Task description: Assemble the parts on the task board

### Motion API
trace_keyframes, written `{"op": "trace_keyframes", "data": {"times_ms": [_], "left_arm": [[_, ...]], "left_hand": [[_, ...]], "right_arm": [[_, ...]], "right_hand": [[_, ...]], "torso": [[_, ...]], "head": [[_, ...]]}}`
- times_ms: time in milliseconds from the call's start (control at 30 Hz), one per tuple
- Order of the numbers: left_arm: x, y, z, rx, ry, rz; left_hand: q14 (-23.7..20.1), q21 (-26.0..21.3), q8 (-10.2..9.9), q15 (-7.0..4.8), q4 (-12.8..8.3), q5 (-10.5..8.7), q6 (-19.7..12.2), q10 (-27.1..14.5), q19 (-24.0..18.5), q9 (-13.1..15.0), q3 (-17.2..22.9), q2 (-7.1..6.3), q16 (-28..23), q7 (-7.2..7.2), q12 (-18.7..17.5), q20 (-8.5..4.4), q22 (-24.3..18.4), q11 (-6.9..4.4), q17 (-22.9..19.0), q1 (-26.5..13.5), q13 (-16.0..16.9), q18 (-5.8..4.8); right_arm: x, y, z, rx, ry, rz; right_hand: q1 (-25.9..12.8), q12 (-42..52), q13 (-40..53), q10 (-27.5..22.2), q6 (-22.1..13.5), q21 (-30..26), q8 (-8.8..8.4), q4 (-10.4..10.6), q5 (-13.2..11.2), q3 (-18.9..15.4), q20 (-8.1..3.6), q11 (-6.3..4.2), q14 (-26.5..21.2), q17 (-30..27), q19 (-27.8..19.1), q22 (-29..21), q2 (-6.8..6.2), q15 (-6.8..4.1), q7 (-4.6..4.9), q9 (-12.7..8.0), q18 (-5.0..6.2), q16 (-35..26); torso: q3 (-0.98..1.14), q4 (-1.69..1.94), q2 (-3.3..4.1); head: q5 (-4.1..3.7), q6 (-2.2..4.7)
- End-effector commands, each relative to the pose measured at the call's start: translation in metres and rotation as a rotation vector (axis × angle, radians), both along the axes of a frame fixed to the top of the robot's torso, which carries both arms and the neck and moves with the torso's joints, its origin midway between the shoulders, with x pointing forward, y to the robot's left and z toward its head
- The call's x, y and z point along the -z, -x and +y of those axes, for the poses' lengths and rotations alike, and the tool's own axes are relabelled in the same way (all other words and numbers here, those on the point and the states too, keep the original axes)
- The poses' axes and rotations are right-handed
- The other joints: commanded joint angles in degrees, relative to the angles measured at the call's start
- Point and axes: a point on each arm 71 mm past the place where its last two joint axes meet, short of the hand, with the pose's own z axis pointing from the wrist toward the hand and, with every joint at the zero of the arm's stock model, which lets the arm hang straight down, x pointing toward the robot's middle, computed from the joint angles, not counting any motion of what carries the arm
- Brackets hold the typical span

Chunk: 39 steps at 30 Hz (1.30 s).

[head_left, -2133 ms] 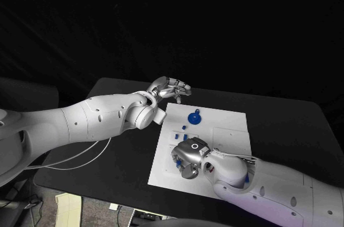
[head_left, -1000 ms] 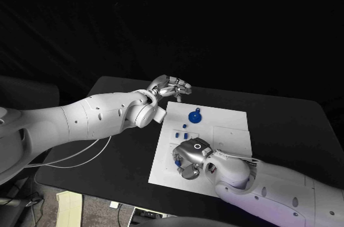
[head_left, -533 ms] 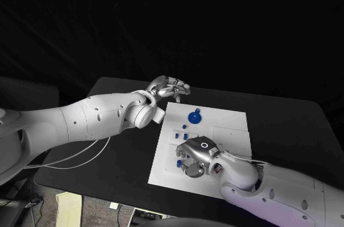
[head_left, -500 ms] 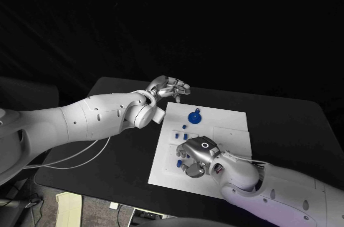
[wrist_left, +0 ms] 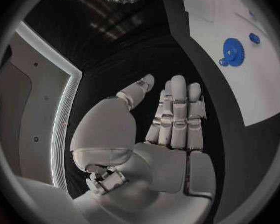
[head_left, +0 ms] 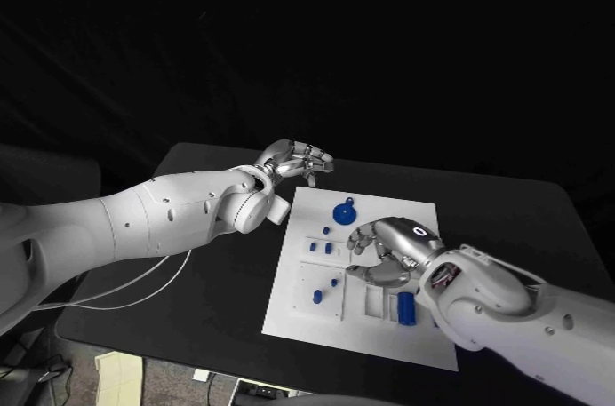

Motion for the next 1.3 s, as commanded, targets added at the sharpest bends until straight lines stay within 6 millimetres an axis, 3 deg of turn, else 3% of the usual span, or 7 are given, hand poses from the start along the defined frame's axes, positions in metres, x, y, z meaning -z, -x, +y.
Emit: {"op": "trace_keyframes", "data": {"times_ms": [33, 200, 400, 633, 867, 1000, 1300], "left_arm": [[-0.001, -0.001, 0.0, 0.007, 0.007, -0.003], [0.0, -0.002, -0.002, 0.009, 0.009, 0.0], [0.004, 0.0, -0.005, 0.039, 0.042, 0.008], [0.005, 0.003, -0.011, 0.082, 0.064, 0.003], [0.007, 0.004, -0.011, 0.103, 0.079, 0.005], [0.008, 0.005, -0.014, 0.112, 0.09, 0.01], [0.011, 0.01, -0.018, 0.133, 0.093, 0.025]], "left_hand": [[0.31, -0.25, -0.19, 0.16, 0.12, -0.1, -0.37, -0.48, 0.22, -0.06, -0.3, -0.05, -0.26, 0.08, -0.2, -0.24, 0.07, -0.05, 0.07, -0.37, 0.09, 1.96], [0.31, -0.26, -0.17, 0.16, 0.13, -0.11, -0.35, -0.47, 0.22, -0.06, -0.31, -0.04, -0.27, 0.08, -0.19, -0.24, 0.08, -0.05, 0.08, -0.38, 0.09, 1.96], [0.29, -0.29, -0.13, 0.16, 0.14, -0.11, -0.31, -0.46, 0.21, -0.04, -0.36, -0.1, -0.31, 0.07, -0.18, -0.22, 0.1, -0.04, 0.12, -0.45, 0.11, 1.95], [0.11, -0.45, -0.12, 0.26, 0.05, -0.11, -0.39, -0.76, 0.05, -0.05, -0.6, -0.39, -0.49, 0.1, -0.29, -0.16, 0.17, 0.06, 0.19, -0.67, 0.06, 1.91], [-0.2, -0.74, -0.11, 0.42, 0.03, -0.13, -0.71, -1.23, -0.32, -0.06, -2.84, -0.26, -0.83, 0.21, -0.27, 0.03, 0.47, 0.28, 0.49, -2.78, 0.03, 1.86], [-0.61, -1.17, -0.13, 0.68, 0.6, -0.3, -1.02, -1.64, -0.93, -0.03, -8.18, -2.1, -1.07, 0.38, -0.31, 0.33, 0.6, 0.48, 0.7, -8.99, -0.03, 1.65], [-0.88, -2.13, -0.08, 0.5, -1.1, -0.49, -1.52, -2.02, -1.01, 0.12, -12.86, -0.69, -1.36, 0.22, -0.2, 0.13, 0.47, 0.29, 1.21, -13.63, -0.12, 2.46]], "right_arm": [[0.002, -0.012, -0.025, 0.096, -0.116, 0.306], [0.005, -0.026, -0.069, 0.261, -0.201, 0.657], [0.021, -0.025, -0.103, 0.344, -0.178, 0.895], [0.029, -0.027, -0.13, 0.402, 0.036, 0.839], [0.042, -0.015, -0.134, 0.409, 0.184, 0.846], [0.047, -0.009, -0.129, 0.403, 0.225, 0.836], [0.058, -0.003, -0.112, 0.396, 0.292, 0.758]], "right_hand": [[0.02, 1.37, 1.05, 2.39, 0.9, -0.13, 0.55, 0.85, 0.38, -0.38, -0.29, -0.65, 0.2, -0.01, 0.76, 0.22, 0.44, -0.83, -0.37, 0.31, 7.04, 0.53], [-1.28, 7.55, 6.11, 5.23, -0.67, -0.45, -0.12, 3.09, -0.63, -3.05, -0.23, -1.78, -0.21, -0.12, -0.06, 0.6, 1.42, -1.88, -0.73, 0.54, 7.03, 0.3], [-1.6, 36.22, 30.71, -3.26, -0.18, 0.08, 0.57, 3.36, -0.84, -6.12, -0.19, -3.46, -0.63, 0.27, -1.24, 2.23, 3.58, -3.41, -2.03, 2.45, 7.04, 1.06], [-3.65, 54.12, 45.51, -6.24, 2.01, 2.17, 2.11, 3.16, -0.8, -6.64, -1.24, -4.59, -0.12, 4.44, 0.39, 3.89, 6.49, -4.58, -3.38, 5.28, 7.04, 5.94], [-5.8, 58.5, 49.12, -6.13, 1.83, 3.15, 1.77, 3.92, -0.77, -6.16, -1.99, -4.66, -0.12, 5.92, 0.86, 4.91, 7.34, -4.64, -3.43, 6.57, 7.04, 7.18], [-7.17, 58.93, 49.61, -6.22, 1.78, 3.32, 1.59, 4.51, -0.88, -6.4, -2.18, -4.64, -0.2, 6.25, 0.82, 5.16, 7.41, -4.62, -3.41, 6.82, 7.04, 7.39], [-11.02, 59.26, 50.14, -6.21, 1.16, 3.63, 0.65, 7.39, -0.95, -6.08, -2.61, -4.46, -0.25, 6.83, 0.83, 5.67, 7.33, -4.46, -3.23, 6.8, 7.04, 7.75]], "torso": [[0.06, -0.15, -0.13], [0.14, -0.36, -0.47], [0.43, -0.7, -0.78], [0.76, -0.91, -1.16], [1.05, -1.37, -1.67], [1.08, -1.52, -1.83], [0.99, -1.41, -1.79]], "head": [[-1.08, 0.44], [-3.05, 0.87], [-4.51, 0.79], [-6.23, 0.23], [-7.79, -0.37], [-8.2, -0.6], [-8.48, -0.94]]}}
